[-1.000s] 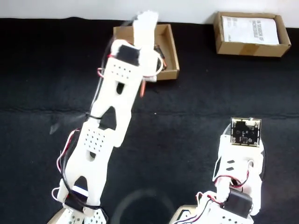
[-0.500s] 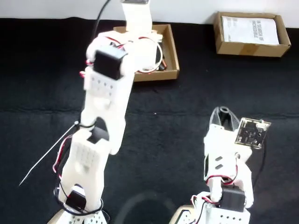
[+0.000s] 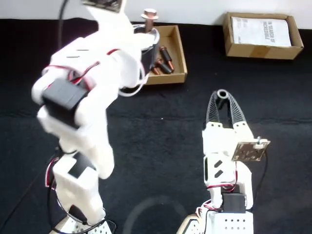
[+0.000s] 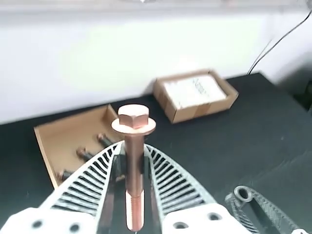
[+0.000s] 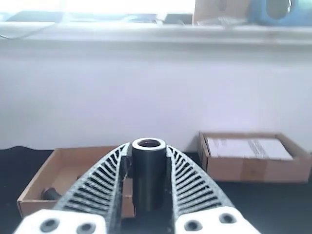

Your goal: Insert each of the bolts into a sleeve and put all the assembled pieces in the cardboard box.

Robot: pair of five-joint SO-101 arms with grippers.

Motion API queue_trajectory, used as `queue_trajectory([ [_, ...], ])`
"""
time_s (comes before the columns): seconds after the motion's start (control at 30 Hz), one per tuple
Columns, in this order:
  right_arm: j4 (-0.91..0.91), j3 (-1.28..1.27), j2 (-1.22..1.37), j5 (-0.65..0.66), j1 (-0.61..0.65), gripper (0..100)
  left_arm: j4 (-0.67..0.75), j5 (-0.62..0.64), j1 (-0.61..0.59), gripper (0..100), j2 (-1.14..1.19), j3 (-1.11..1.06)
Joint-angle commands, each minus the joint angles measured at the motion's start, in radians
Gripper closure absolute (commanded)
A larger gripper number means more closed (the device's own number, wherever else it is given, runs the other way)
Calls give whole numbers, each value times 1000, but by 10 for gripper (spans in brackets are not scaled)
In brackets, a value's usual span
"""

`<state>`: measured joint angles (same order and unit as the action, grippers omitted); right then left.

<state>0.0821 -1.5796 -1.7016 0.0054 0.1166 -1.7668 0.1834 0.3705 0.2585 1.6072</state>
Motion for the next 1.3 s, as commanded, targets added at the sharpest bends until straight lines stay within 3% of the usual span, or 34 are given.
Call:
queue_trajectory([
  [0.0, -70, -10, -8, 38, 33, 991, -3, -5, 13, 991, -134, -88],
  [0.3, -70, -19, -8, 32, 39, 991, 6, -3, 13, 991, -496, -685],
  [0.5, -70, -21, -8, 31, 39, 991, 109, -2, 13, 991, -567, -883],
  [0.63, -70, -21, -8, 31, 54, 991, 273, -2, 22, 991, -567, -1013],
  [1.03, -70, -21, -8, 29, 77, 991, 789, 0, 214, 991, -576, -1372],
  [1.27, -70, -38, -8, 29, 77, 991, 1086, 0, 234, 991, -598, -1532],
])
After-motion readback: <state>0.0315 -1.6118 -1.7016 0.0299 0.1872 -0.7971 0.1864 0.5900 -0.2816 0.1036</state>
